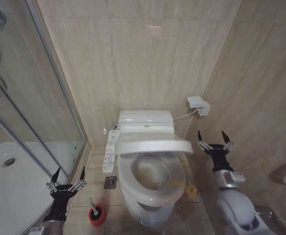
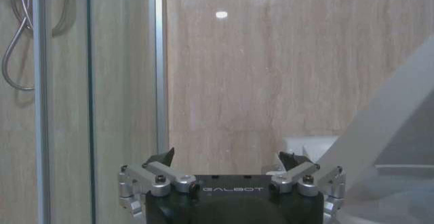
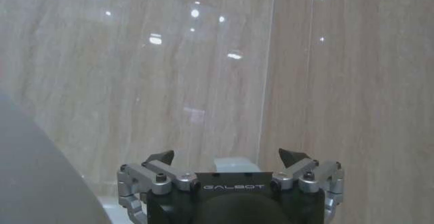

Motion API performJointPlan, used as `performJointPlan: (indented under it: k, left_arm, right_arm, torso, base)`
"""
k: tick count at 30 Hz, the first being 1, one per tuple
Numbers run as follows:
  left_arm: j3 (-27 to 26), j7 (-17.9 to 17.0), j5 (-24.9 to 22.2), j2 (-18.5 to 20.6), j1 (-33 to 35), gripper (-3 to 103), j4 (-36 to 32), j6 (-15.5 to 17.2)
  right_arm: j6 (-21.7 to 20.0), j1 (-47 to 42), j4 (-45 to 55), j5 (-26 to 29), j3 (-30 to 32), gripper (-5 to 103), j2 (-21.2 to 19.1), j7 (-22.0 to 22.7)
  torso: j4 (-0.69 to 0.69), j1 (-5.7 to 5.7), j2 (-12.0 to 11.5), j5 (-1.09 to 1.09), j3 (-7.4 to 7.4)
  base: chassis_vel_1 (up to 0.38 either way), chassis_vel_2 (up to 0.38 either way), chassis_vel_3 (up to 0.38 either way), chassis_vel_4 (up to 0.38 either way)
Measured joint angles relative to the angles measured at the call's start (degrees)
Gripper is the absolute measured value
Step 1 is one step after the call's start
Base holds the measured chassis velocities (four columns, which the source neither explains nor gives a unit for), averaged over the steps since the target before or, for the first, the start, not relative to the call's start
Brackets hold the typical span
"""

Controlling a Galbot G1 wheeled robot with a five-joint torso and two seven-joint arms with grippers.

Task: Open the toilet lid, clean the toilet bowl with a toilet brush, close the toilet lid, and flush.

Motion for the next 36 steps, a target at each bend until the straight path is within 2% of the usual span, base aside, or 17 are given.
performJointPlan:
  k: [6, 20, 28, 36]
  left_arm:
    - [0.0, 0.0, 0.0, 0.0, 0.0, 100, 0.0, 0.0]
    - [0.0, 0.0, 0.0, 0.0, 0.0, 100, 0.0, 0.0]
    - [0.0, 0.0, 0.0, 0.0, 0.0, 100, 0.0, 0.0]
    - [0.0, 0.0, 0.0, 0.0, 0.0, 100, 0.0, 0.0]
  right_arm:
    - [-2.95, -4.29, 1.42, -3.86, 2.33, 100, 3.8, -1.89]
    - [-7.79, -8.75, 3.12, -4.13, 3.66, 100, 7.78, -4.64]
    - [-8.41, -9.38, 4.48, -3.22, 3.92, 100, 11.34, -5.71]
    - [-7.25, -11.53, 5.79, -5.29, 4.72, 100, 13.88, -6.51]
  torso:
    - [0.0, 0.0, -0.01, 0.01, 0.0]
    - [0.0, 0.01, -0.01, 0.01, 0.0]
    - [0.0, 0.01, -0.01, 0.01, 0.0]
    - [-0.01, 0.01, -0.01, 0.01, 0.0]
  base:
    - [0.0, 0.0, 0.0, 0.0]
    - [0.0, 0.0, 0.0, 0.0]
    - [0.0, 0.0, 0.0, 0.0]
    - [0.0, 0.0, 0.0, 0.0]
